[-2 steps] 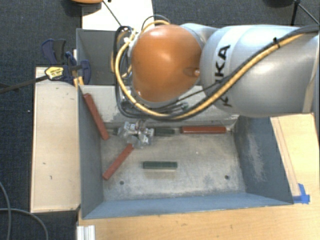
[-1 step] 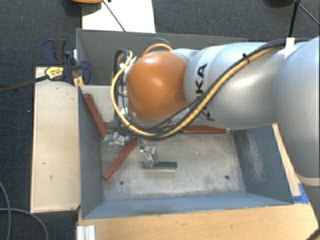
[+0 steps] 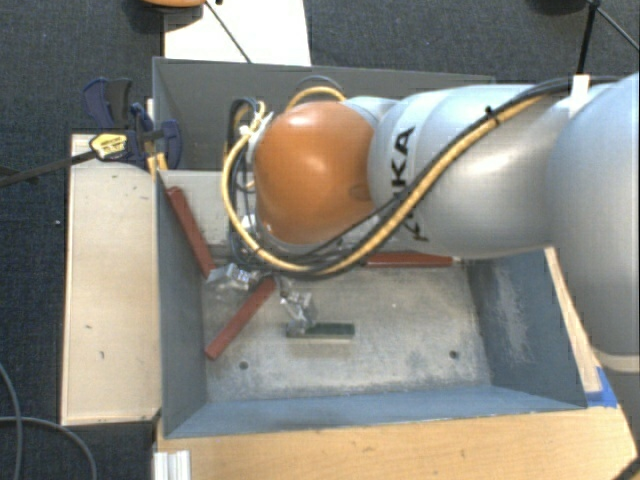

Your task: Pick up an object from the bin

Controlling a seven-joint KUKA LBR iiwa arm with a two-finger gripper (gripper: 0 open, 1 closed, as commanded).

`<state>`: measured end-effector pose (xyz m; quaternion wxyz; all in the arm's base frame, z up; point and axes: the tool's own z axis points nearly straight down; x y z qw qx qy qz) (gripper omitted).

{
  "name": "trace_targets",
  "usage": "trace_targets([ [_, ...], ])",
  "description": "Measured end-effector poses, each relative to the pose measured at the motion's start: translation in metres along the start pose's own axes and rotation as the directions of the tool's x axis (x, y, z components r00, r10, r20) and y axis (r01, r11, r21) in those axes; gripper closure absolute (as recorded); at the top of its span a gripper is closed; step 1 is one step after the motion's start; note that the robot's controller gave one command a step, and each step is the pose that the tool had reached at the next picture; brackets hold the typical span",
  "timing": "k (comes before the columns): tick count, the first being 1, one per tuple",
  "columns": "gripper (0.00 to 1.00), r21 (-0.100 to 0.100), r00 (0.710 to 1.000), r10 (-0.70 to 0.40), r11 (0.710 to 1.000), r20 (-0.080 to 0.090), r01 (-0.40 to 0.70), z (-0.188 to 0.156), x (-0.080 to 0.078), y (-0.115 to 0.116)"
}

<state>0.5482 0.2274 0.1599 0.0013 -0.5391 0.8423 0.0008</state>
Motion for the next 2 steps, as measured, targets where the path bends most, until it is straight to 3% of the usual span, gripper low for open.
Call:
trace_targets([
  [1,1.0,0.001,0.999,-0.053,0.999,0.002,0.053,0.0867,-0.0157,-0.0398],
  [2,1.0,0.001,0.999,-0.051,0.999,0.002,0.051,0.0866,-0.0157,-0.0398],
])
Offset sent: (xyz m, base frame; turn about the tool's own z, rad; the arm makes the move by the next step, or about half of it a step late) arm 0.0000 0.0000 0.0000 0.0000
